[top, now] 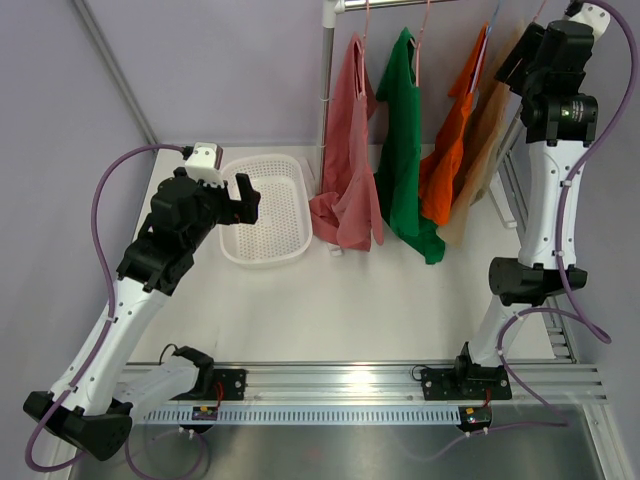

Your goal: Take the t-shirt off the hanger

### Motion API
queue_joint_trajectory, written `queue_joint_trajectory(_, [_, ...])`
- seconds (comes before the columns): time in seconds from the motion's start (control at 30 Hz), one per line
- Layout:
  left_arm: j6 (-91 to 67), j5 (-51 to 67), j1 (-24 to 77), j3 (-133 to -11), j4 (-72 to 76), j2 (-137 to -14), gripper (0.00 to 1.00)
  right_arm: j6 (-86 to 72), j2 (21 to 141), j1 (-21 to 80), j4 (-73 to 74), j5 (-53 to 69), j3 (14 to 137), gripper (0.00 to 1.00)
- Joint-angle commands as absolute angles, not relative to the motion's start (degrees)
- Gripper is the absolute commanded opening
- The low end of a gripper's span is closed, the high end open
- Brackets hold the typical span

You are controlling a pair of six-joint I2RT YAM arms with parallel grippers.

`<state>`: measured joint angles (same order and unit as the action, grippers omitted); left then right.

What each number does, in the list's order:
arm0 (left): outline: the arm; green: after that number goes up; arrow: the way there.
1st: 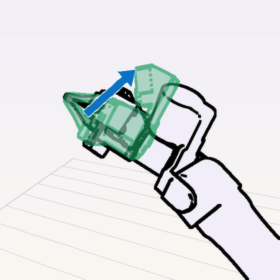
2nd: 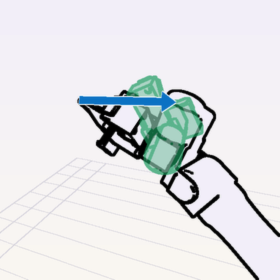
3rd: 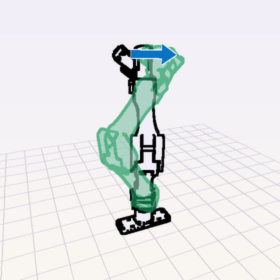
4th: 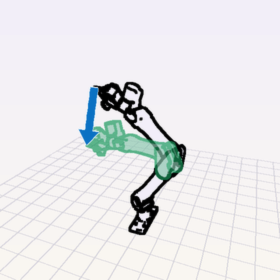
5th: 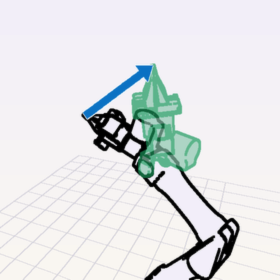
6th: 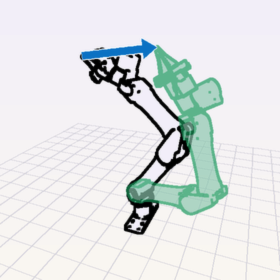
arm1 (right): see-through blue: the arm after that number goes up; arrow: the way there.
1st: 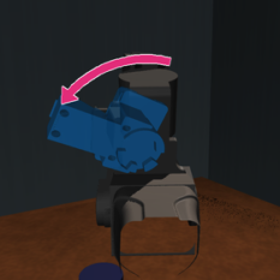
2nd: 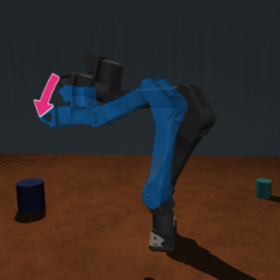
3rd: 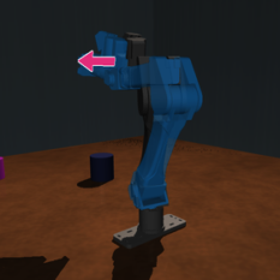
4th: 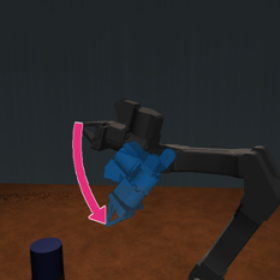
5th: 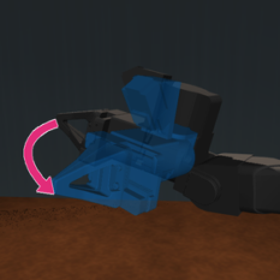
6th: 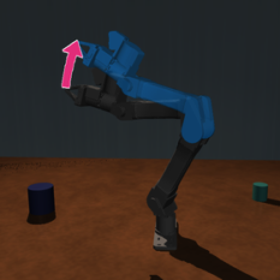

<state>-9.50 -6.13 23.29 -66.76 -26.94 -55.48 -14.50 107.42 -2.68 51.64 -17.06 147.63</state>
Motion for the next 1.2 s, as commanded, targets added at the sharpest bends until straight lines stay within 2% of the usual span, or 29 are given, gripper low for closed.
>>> queue_joint_trajectory(0.0, [-9.2,-4.7,23.4,-67.1,-25.0,-55.3,0.99,-13.4,109.2,-3.0,48.7,-17.3,147.5,0.71])
queue_joint_trajectory(0.17, [-9.4,-4.7,23.5,-67.1,-25.0,-55.3,0.99,-13.5,110.4,-3.1,47.6,-16.7,147.2,0.64])
queue_joint_trajectory(0.3, [-9.4,-4.7,23.4,-67.0,-25.0,-55.4,0.99,-13.5,110.9,-3.1,46.8,-16.9,147.3,0.5])
queue_joint_trajectory(0.4, [-9.3,-4.7,23.4,-67.1,-25.0,-55.4,0.99,-13.3,110.8,-3.1,46.2,-17.1,147.1,0.5])
queue_joint_trajectory(0.53, [-9.5,-4.2,23.4,-67.1,-25.0,-55.3,0.99,-12.7,110.5,-3.1,45.6,-17.2,146.9,0.56])
queue_joint_trajectory(0.73, [-9.7,-3.6,23.4,-67.0,-25.0,-55.4,0.99,-12.1,110.2,-3.1,45.4,-18.1,147.1,0.46])
queue_joint_trajectory(0.97, [-9.7,-3.3,23.4,-67.1,-25.0,-55.3,0.99,-11.9,109.4,-3.1,45.1,-18.0,147.0,0.39])
queue_joint_trajectory(1.03, [-9.7,-3.3,23.4,-67.1,-25.0,-55.4,0.99,-11.9,109.3,-3.1,45.2,-18.0,147.0,0.31])
queue_joint_trajectory(1.17, [-9.8,-3.0,23.4,-67.0,-25.0,-55.4,0.99,-11.7,109.0,-3.1,44.7,-17.4,146.3,0.28])
